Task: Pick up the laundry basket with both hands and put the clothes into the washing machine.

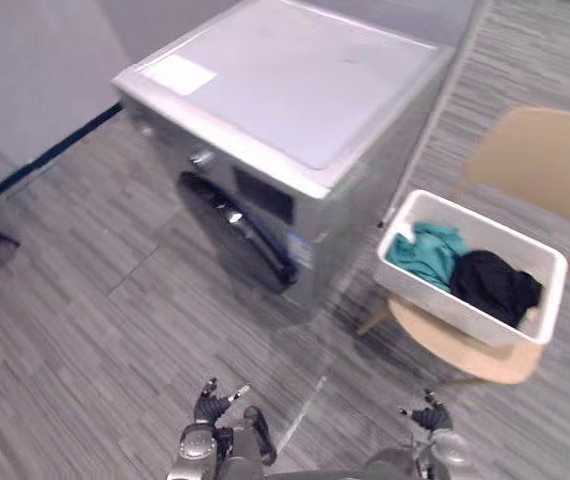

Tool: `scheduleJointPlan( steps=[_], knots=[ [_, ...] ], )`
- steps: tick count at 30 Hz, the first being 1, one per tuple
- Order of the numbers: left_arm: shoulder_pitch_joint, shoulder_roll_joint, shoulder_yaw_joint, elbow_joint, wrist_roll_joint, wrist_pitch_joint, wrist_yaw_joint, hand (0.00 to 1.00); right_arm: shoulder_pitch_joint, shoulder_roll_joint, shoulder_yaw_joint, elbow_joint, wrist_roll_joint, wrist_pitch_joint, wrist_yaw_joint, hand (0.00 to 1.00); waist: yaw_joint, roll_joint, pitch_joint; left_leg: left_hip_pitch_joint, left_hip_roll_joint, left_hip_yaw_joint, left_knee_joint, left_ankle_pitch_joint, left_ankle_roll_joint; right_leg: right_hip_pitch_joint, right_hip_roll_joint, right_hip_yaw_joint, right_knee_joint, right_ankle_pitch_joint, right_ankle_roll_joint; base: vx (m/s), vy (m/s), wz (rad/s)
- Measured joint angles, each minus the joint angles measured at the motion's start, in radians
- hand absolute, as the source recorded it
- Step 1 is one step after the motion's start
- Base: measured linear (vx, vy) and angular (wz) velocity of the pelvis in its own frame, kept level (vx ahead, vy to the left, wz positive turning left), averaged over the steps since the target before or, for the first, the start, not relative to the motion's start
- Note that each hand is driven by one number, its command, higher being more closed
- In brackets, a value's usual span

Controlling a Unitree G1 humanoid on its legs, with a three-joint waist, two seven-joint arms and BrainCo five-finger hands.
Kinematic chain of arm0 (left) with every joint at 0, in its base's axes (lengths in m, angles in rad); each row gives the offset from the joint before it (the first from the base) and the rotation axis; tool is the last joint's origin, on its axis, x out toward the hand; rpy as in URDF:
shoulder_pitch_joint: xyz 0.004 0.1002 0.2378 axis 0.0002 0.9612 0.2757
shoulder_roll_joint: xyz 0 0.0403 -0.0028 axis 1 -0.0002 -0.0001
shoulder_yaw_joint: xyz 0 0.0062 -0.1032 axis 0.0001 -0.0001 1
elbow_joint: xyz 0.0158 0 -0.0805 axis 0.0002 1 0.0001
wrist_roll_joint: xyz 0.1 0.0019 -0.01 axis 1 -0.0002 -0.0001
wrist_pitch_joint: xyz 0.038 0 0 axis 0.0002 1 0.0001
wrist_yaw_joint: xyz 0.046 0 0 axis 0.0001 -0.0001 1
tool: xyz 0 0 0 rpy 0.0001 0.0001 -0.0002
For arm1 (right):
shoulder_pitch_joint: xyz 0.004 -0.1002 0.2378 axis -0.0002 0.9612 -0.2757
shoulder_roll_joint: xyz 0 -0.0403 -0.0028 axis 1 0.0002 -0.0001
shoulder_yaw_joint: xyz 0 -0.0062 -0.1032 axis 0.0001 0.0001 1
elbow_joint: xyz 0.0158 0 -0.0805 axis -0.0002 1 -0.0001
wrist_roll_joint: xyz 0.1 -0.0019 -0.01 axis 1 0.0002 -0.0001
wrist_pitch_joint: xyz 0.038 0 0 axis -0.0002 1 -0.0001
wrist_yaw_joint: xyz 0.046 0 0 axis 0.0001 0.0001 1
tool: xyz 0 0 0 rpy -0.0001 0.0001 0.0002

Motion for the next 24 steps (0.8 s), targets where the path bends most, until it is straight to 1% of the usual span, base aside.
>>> scheduleJointPlan(
  steps=[1,2,3,4,5,6,7,8,9,10,11,13,14,15,17,18,19,20,21,24],
  knots=[
    [0.002,0.017,-0.001,0.000,0.000,0.001,0.003,0.00,-0.003,0.003,0.021,-0.015,0.004,-0.002,0.000,0.00,-0.002,0.001,0.002,0.028,-0.030,-0.036,-0.030,0.001,0.012,-0.066,0.088,0.168,0.133,-0.107,0.052,0.23,0.332,0.99],
    [0.002,0.032,-0.004,0.000,0.001,0.001,0.006,0.00,-0.008,0.008,0.029,-0.021,0.007,-0.004,-0.001,0.00,-0.013,0.000,0.005,0.060,-0.066,-0.068,-0.065,0.009,0.027,-0.101,0.185,0.280,0.199,-0.199,0.098,0.20,0.227,1.07],
    [0.002,0.037,-0.005,0.000,0.000,0.000,0.009,0.00,-0.009,0.008,0.034,-0.027,0.007,-0.004,0.000,0.00,-0.025,-0.005,0.005,0.074,-0.084,-0.084,-0.076,0.013,0.032,-0.107,0.229,0.312,0.205,-0.235,0.115,0.23,0.153,1.26],
    [0.008,0.040,-0.010,0.000,0.000,0.000,0.018,0.00,-0.012,0.007,0.038,-0.050,0.007,-0.005,-0.001,0.00,-0.031,-0.015,0.010,0.107,-0.126,-0.106,-0.099,0.017,0.036,-0.122,0.306,0.335,0.172,-0.281,0.106,0.19,0.073,0.89],
    [0.005,0.037,-0.010,0.000,0.000,0.000,0.019,0.00,-0.022,0.003,0.043,-0.055,0.007,-0.005,-0.002,0.00,-0.027,-0.017,0.014,0.121,-0.134,-0.110,-0.103,0.017,0.035,-0.128,0.331,0.334,0.141,-0.305,0.107,0.20,0.053,0.84],
    [0.009,0.033,-0.013,0.000,0.000,-0.001,0.019,0.00,-0.040,-0.007,0.058,-0.058,0.004,-0.006,-0.003,0.00,-0.028,-0.007,0.020,0.126,-0.141,-0.135,-0.097,0.018,0.033,-0.140,0.386,0.337,0.036,-0.326,0.116,0.10,0.011,0.42],
    [0.010,0.034,-0.014,0.000,0.000,-0.001,0.019,0.00,-0.044,-0.007,0.058,-0.061,0.004,-0.007,-0.004,0.00,-0.028,-0.004,0.022,0.124,-0.146,-0.145,-0.094,0.019,0.032,-0.138,0.392,0.336,0.007,-0.319,0.115,0.10,0.002,0.77],
    [-0.001,0.028,-0.021,0.004,0.001,-0.001,0.020,0.00,-0.060,-0.013,0.064,-0.070,-0.006,-0.007,-0.005,0.00,-0.030,0.005,0.026,0.114,-0.158,-0.177,-0.086,0.023,0.025,-0.134,0.394,0.318,-0.052,-0.312,0.089,0.11,-0.021,0.61],
    [-0.002,0.019,-0.032,0.001,0.001,-0.004,0.021,0.00,-0.063,-0.018,0.078,-0.070,-0.012,-0.006,-0.006,0.00,-0.017,0.011,0.023,0.112,-0.158,-0.188,-0.107,0.037,0.002,-0.132,0.400,0.310,-0.080,-0.304,0.083,0.11,-0.035,0.52],
    [-0.001,0.018,-0.032,0.002,0.001,-0.005,0.021,0.00,-0.069,-0.014,0.086,-0.073,-0.017,-0.006,-0.006,0.00,-0.012,0.011,0.023,0.111,-0.157,-0.194,-0.120,0.045,-0.010,-0.123,0.405,0.307,-0.095,-0.298,0.078,0.11,-0.062,0.18],
    [0.008,0.017,-0.033,0.008,0.002,-0.002,0.021,0.00,-0.073,-0.008,0.100,-0.088,-0.031,-0.007,-0.007,0.00,-0.011,0.014,0.021,0.113,-0.146,-0.214,-0.147,0.059,-0.024,-0.105,0.423,0.285,-0.141,-0.280,0.072,0.08,-0.081,0.23],
    [0.016,0.010,-0.032,0.014,0.001,-0.002,0.022,0.00,-0.072,-0.003,0.102,-0.105,-0.043,-0.007,-0.009,0.00,0.004,0.011,0.018,0.135,-0.131,-0.231,-0.202,0.092,-0.043,-0.064,0.450,0.255,-0.212,-0.247,0.064,0.09,-0.099,0.26],
    [0.016,0.009,-0.032,0.014,0.002,-0.002,0.022,0.00,-0.071,-0.001,0.102,-0.107,-0.043,-0.007,-0.010,0.00,0.003,0.010,0.017,0.151,-0.127,-0.236,-0.226,0.108,-0.054,-0.043,0.458,0.245,-0.242,-0.233,0.061,0.08,-0.084,0.16],
    [0.018,0.008,-0.032,0.016,0.002,-0.002,0.022,0.00,-0.066,0.004,0.102,-0.127,-0.045,-0.007,-0.013,0.00,0.003,0.010,0.017,0.176,-0.124,-0.241,-0.258,0.128,-0.059,-0.013,0.468,0.235,-0.279,-0.216,0.058,0.07,-0.069,0.11],
    [0.025,0.006,-0.032,0.017,0.002,-0.002,0.022,0.00,-0.065,0.010,0.104,-0.166,-0.056,-0.008,-0.029,0.00,0.002,0.011,0.016,0.209,-0.123,-0.244,-0.296,0.152,-0.066,0.019,0.477,0.234,-0.314,-0.204,0.057,0.06,-0.063,0.00],
    [0.026,0.005,-0.032,0.017,0.003,-0.002,0.022,0.00,-0.068,0.012,0.104,-0.186,-0.064,-0.017,-0.038,0.00,0.003,0.014,0.014,0.223,-0.121,-0.245,-0.311,0.157,-0.060,0.031,0.483,0.234,-0.327,-0.201,0.053,0.02,-0.046,-0.03],
    [0.026,0.005,-0.032,0.017,0.005,-0.002,0.022,0.00,-0.069,0.012,0.104,-0.199,-0.064,-0.020,-0.046,0.00,0.001,0.014,0.014,0.227,-0.120,-0.247,-0.316,0.161,-0.060,0.036,0.485,0.233,-0.332,-0.199,0.050,0.00,-0.040,0.00],
    [0.026,0.005,-0.033,0.017,0.010,-0.002,0.022,0.00,-0.073,0.012,0.103,-0.218,-0.066,-0.029,-0.052,0.00,0.002,0.013,0.012,0.232,-0.120,-0.253,-0.328,0.173,-0.069,0.040,0.487,0.230,-0.341,-0.191,0.052,-0.02,-0.047,0.05],
    [0.026,0.005,-0.034,0.017,0.021,-0.002,0.022,0.00,-0.077,0.011,0.102,-0.237,-0.079,-0.034,-0.064,0.00,0.003,0.013,0.012,0.230,-0.121,-0.255,-0.339,0.194,-0.066,0.040,0.488,0.229,-0.350,-0.177,0.058,-0.03,-0.038,0.07],
    [0.026,0.005,-0.039,0.013,0.030,-0.003,0.023,0.00,-0.105,0.011,0.099,-0.254,-0.086,-0.042,-0.091,0.00,0.001,0.013,0.012,0.215,-0.127,-0.281,-0.364,0.230,-0.066,0.035,0.487,0.208,-0.375,-0.157,0.051,-0.06,-0.038,0.19]
  ],
)
